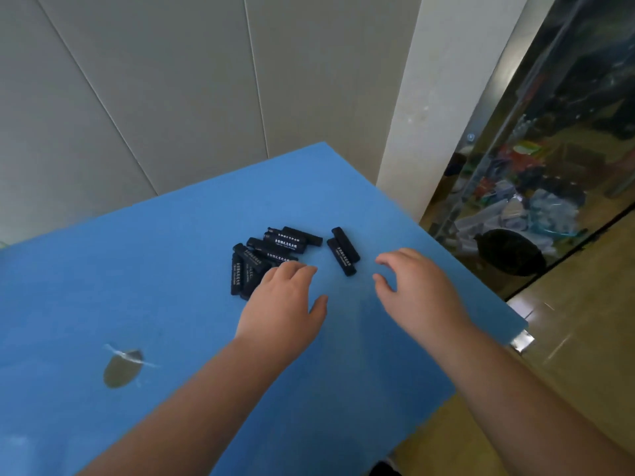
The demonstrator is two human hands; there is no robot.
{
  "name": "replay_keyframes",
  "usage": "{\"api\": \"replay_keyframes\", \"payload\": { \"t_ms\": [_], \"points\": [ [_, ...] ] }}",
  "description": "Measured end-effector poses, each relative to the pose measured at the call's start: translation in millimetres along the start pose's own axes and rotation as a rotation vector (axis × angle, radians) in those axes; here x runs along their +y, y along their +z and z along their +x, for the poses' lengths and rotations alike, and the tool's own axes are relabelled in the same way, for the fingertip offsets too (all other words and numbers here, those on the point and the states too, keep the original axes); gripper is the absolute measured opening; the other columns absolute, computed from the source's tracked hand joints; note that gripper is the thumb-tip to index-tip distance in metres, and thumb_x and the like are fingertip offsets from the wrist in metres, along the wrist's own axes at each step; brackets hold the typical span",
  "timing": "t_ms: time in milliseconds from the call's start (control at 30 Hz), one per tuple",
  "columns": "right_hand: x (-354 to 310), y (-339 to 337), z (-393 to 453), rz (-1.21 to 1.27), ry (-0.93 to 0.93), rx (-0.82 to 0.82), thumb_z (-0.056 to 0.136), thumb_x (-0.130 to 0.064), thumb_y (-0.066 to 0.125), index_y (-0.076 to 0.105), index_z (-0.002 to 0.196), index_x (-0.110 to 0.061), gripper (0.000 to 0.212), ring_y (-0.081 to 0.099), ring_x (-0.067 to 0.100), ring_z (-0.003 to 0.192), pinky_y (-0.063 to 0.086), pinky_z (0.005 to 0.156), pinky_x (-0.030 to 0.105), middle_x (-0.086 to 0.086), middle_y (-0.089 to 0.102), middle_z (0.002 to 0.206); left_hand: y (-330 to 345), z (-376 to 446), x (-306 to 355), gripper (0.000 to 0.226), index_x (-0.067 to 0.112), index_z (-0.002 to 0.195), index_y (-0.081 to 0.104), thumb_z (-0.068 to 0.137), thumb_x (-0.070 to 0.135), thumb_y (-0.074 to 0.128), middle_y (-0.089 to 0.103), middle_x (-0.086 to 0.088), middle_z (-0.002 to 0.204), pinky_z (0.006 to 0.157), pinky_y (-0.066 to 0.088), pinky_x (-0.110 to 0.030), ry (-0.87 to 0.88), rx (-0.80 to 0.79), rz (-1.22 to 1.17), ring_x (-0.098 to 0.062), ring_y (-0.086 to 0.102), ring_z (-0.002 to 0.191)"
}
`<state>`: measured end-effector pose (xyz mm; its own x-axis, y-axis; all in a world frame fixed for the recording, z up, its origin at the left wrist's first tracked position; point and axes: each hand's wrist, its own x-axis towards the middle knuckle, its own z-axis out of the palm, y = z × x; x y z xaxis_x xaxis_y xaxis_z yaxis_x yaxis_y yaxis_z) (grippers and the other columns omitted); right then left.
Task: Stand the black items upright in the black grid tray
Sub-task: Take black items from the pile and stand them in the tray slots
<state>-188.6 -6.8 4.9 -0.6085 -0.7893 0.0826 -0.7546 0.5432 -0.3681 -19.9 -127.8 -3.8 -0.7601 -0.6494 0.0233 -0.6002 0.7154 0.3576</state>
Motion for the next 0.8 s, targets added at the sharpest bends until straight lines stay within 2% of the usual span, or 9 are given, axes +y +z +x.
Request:
{"api": "replay_keyframes", "payload": {
  "t_ms": [167,367,533,667,800],
  "points": [
    [-1,21,59,0.031,-0.083,-0.073,0.093,-0.022,0.061,0.067,0.114,-0.016,0.023,0.059,0.027,0.106,0.049,0.082,0.035,0.002,0.063,0.111,6,23,6,0.053,0.026,0.144,0.041,0.096,0.048,0.047,0.04,0.011,0.145,0.108,0.029,-0.022,-0.12,0.032,-0.022,-0.012,0.035,0.135],
    [2,34,93,-0.057,-0.173,-0.202,0.093,-0.024,0.058,0.065,0.105,-0.015,0.016,0.055,0.028,0.104,0.05,0.079,0.038,0.003,0.057,0.104,21,44,25,0.052,0.026,0.144,0.042,0.097,0.047,0.047,0.041,0.011,0.144,0.109,0.028,-0.022,-0.193,0.035,-0.033,-0.012,0.035,0.135],
    [12,36,106,-0.081,-0.194,-0.239,0.09,-0.016,0.056,0.064,0.111,-0.013,0.022,0.053,0.028,0.11,0.049,0.084,0.038,0.005,0.055,0.111,28,52,37,0.051,0.026,0.143,0.043,0.096,0.045,0.049,0.044,0.009,0.142,0.109,0.028,-0.022,-0.238,0.051,-0.032,-0.013,0.038,0.133],
    [24,35,112,-0.124,-0.259,-0.201,0.094,-0.019,0.055,0.062,0.094,-0.012,0.01,0.055,0.029,0.1,0.042,0.074,0.037,0.005,0.054,0.1,31,55,44,0.049,0.026,0.141,0.046,0.096,0.045,0.048,0.044,0.011,0.141,0.109,0.028,-0.022,-0.273,0.066,-0.034,-0.012,0.038,0.133],
    [38,30,115,-0.096,-0.221,-0.221,0.093,-0.023,0.053,0.062,0.086,-0.011,0.017,0.058,0.029,0.09,0.04,0.066,0.034,0.004,0.055,0.092,37,60,50,0.051,0.023,0.142,0.044,0.096,0.045,0.05,0.045,0.008,0.142,0.109,0.032,-0.024,-0.326,0.053,-0.078,-0.014,0.041,0.132]
  ]
}}
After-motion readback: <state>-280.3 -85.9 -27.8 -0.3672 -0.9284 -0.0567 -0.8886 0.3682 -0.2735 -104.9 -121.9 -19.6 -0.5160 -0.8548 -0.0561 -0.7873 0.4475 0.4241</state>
